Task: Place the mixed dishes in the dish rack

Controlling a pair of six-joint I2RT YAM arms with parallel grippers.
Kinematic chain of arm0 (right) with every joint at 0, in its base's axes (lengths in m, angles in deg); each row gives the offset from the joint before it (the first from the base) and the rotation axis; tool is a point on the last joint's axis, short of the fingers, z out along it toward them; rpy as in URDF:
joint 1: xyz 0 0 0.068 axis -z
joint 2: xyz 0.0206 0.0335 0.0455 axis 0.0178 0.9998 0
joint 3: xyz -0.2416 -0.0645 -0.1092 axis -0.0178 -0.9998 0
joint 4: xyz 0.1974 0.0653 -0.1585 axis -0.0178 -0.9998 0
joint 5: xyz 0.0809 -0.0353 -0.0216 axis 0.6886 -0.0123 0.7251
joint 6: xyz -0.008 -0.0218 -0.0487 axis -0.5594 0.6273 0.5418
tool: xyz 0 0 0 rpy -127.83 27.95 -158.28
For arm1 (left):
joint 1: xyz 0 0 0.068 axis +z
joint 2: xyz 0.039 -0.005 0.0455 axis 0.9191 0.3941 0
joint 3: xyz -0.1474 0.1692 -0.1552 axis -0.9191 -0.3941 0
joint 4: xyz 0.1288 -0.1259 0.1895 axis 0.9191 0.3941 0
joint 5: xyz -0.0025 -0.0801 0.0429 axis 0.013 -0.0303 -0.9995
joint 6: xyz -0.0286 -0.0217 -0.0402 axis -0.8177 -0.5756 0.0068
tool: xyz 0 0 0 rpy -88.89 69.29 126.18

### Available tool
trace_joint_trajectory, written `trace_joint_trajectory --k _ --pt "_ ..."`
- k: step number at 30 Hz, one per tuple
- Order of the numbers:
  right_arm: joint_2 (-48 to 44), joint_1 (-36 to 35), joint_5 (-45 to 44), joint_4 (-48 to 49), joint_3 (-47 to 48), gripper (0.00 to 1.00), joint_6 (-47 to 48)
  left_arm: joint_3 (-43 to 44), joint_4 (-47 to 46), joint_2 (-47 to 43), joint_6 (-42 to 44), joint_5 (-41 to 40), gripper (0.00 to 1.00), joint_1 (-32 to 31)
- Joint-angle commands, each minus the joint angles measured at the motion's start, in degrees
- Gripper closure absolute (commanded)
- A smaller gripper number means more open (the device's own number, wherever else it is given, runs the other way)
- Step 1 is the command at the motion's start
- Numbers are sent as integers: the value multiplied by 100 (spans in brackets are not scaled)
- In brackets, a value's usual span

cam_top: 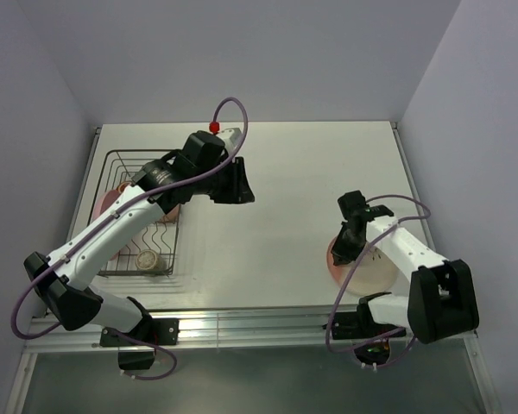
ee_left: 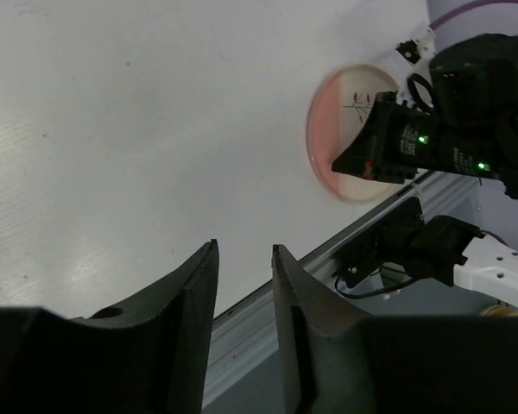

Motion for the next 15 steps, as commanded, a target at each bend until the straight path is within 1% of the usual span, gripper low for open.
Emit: trace_joint_trajectory --k 1,4,5,7,8,11,15 --pt "270 45 -499 399 -4 100 23 -171 -461 59 -106 560 65 -9" --pt "814 45 -543 522 66 100 23 -320 -532 112 -114 701 63 -9" --pt "929 37 -508 600 84 100 14 -356 -532 112 -106 736 59 -9" --pt "1227 45 -455 715 101 100 6 -461 -593 112 -79 789 54 -9" --pt "1316 37 -359 828 84 100 -12 -505 -611 104 -70 815 47 -9" --pt "1589 -94 -209 1005 101 100 -73 -628 -690 95 -62 859 36 -9" --pt "1879 -472 -165 1076 356 100 -223 -769 -778 270 -44 1131 35 -9"
